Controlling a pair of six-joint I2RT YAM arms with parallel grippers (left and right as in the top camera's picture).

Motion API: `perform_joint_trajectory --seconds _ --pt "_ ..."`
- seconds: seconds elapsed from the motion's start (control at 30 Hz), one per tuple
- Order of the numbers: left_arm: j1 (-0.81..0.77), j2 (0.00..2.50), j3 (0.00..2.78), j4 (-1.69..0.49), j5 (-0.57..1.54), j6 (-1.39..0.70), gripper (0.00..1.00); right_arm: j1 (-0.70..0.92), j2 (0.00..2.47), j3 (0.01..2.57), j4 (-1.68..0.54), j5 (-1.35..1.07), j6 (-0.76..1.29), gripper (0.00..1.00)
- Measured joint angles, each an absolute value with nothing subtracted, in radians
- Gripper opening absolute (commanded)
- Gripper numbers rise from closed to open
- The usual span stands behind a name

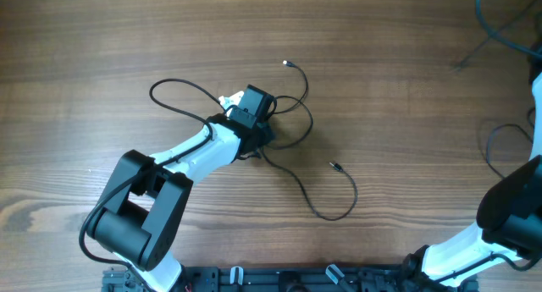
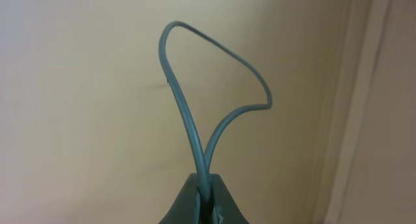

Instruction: Untangle cables

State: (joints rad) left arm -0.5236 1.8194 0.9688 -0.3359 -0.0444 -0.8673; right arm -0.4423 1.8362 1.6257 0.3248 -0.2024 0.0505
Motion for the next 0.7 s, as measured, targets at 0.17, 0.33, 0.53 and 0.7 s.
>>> perform_joint_trajectory --seconds 0.17,0.33,0.53,0.7 --pt "-0.524 1.819 0.969 -0.336 -0.044 -0.875 0.19 -0.442 1.849 1.655 0.341 -0.128 -0.029 0.04" --pt "-0.523 1.819 0.969 -0.337 -0.044 -0.875 0.16 -0.445 2.005 1.669 0.159 -0.083 0.015 0.04" --pt "-0.523 1.819 0.969 -0.34 -0.045 -0.875 0.16 -0.462 2.223 1.654 -0.031 -0.073 0.175 0.04" --pt "-0.523 1.819 0.969 -0.34 -0.045 -0.875 0.15 -0.476 2.227 1.652 -0.017 -0.07 0.216 0.09"
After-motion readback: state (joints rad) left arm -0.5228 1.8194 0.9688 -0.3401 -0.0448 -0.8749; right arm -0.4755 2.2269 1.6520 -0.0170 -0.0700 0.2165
